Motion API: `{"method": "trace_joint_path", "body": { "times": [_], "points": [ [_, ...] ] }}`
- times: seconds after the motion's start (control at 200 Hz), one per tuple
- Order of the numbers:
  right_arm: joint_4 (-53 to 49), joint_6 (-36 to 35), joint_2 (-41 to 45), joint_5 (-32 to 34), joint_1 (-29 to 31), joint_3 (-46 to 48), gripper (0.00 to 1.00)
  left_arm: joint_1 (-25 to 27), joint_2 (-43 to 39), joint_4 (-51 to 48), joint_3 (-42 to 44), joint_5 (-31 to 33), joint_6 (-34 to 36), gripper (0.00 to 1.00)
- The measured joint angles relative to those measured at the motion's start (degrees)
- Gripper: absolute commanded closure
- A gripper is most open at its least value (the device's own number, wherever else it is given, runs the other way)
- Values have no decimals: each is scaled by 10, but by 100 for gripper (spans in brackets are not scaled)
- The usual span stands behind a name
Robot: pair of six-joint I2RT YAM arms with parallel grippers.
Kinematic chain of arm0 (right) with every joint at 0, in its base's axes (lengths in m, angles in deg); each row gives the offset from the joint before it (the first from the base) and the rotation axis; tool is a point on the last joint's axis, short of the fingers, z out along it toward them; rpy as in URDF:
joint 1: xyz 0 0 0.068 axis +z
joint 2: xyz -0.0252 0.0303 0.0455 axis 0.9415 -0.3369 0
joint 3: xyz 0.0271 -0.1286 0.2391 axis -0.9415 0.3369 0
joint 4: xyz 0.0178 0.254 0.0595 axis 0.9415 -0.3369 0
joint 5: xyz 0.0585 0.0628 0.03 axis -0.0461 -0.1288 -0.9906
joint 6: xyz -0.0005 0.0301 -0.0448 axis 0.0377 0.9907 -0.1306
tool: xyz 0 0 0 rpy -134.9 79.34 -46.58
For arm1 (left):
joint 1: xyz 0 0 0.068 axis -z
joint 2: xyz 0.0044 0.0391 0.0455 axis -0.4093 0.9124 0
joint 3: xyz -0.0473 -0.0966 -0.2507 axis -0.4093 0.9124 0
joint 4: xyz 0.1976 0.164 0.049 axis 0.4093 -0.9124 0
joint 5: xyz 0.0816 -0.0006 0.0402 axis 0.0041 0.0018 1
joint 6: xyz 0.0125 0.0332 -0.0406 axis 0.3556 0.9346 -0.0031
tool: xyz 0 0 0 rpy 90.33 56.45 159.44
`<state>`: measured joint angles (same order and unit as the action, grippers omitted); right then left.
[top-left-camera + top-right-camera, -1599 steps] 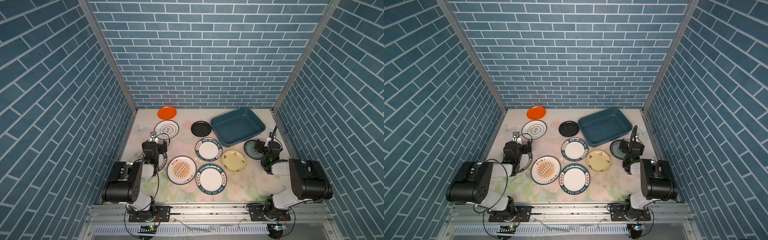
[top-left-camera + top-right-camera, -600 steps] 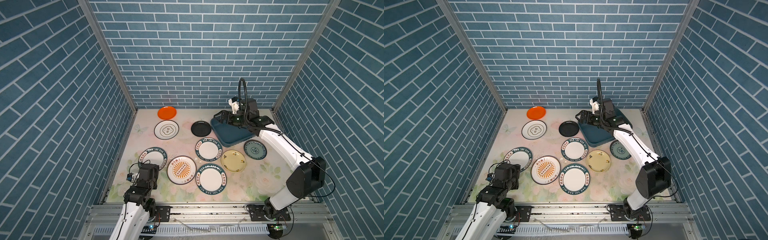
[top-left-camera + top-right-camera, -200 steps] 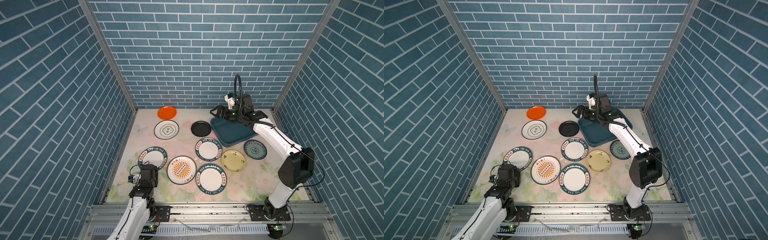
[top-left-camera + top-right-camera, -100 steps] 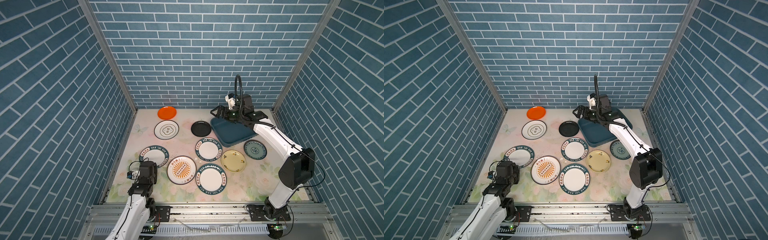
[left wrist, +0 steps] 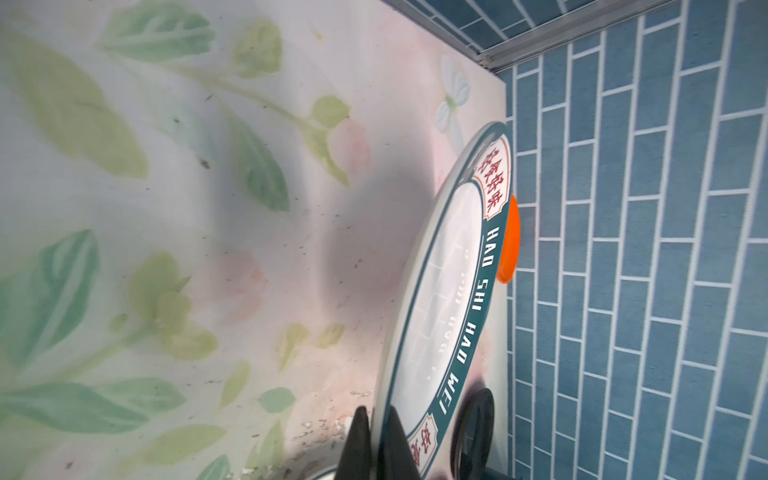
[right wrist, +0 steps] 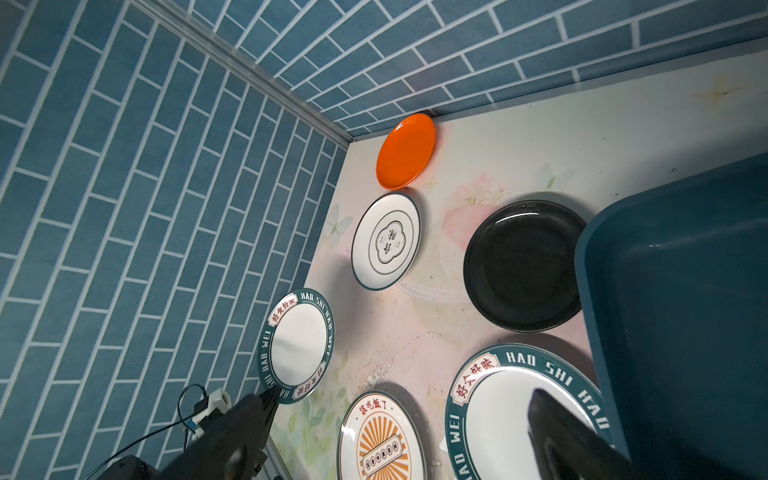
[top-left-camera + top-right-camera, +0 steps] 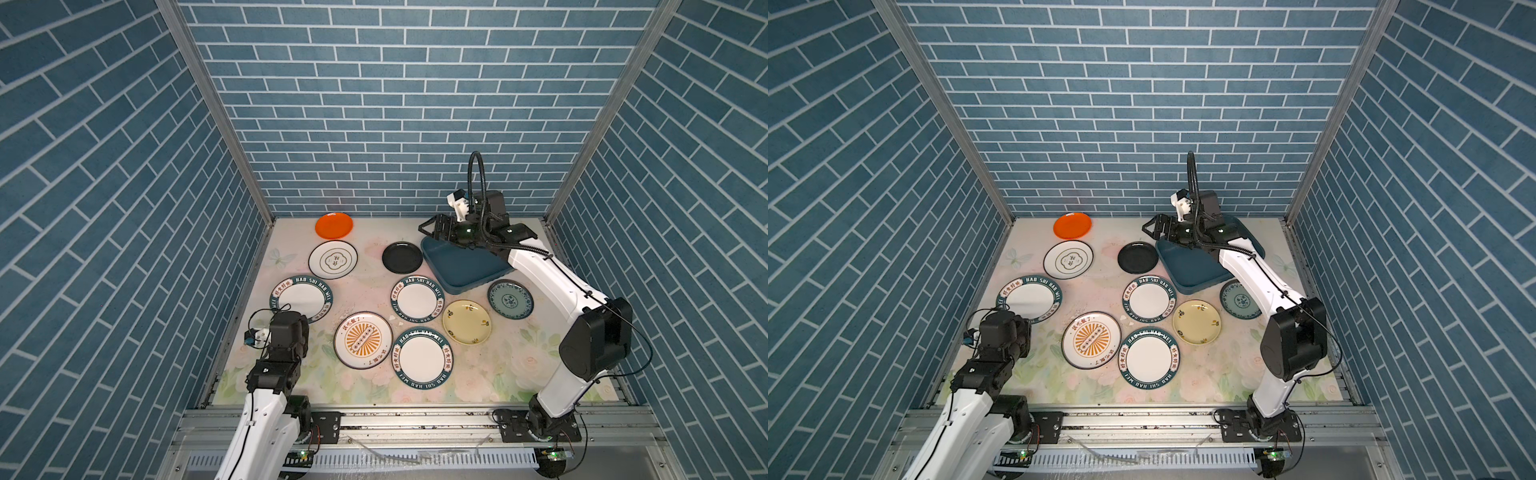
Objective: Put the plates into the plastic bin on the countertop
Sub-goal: 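Lift the green-rimmed plate upright and carry it toward the right gripper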
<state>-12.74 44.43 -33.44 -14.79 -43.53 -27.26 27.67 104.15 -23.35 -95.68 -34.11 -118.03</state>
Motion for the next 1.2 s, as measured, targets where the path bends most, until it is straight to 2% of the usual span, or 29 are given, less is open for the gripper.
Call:
{"method": "trace_joint_path", "body": {
  "times": [0.42,0.82,1.2],
  "points": [
    [0,0,-13,-84,-1,0,2,0,39,21,-39,-34,42,100],
    [-6,1,-27,-93,-1,-14,2,0,94,66,-83,-79,59,100],
    [-10,1,-42,-92,-1,-14,2,0,168,116,-123,-158,76,100]
  ]
}}
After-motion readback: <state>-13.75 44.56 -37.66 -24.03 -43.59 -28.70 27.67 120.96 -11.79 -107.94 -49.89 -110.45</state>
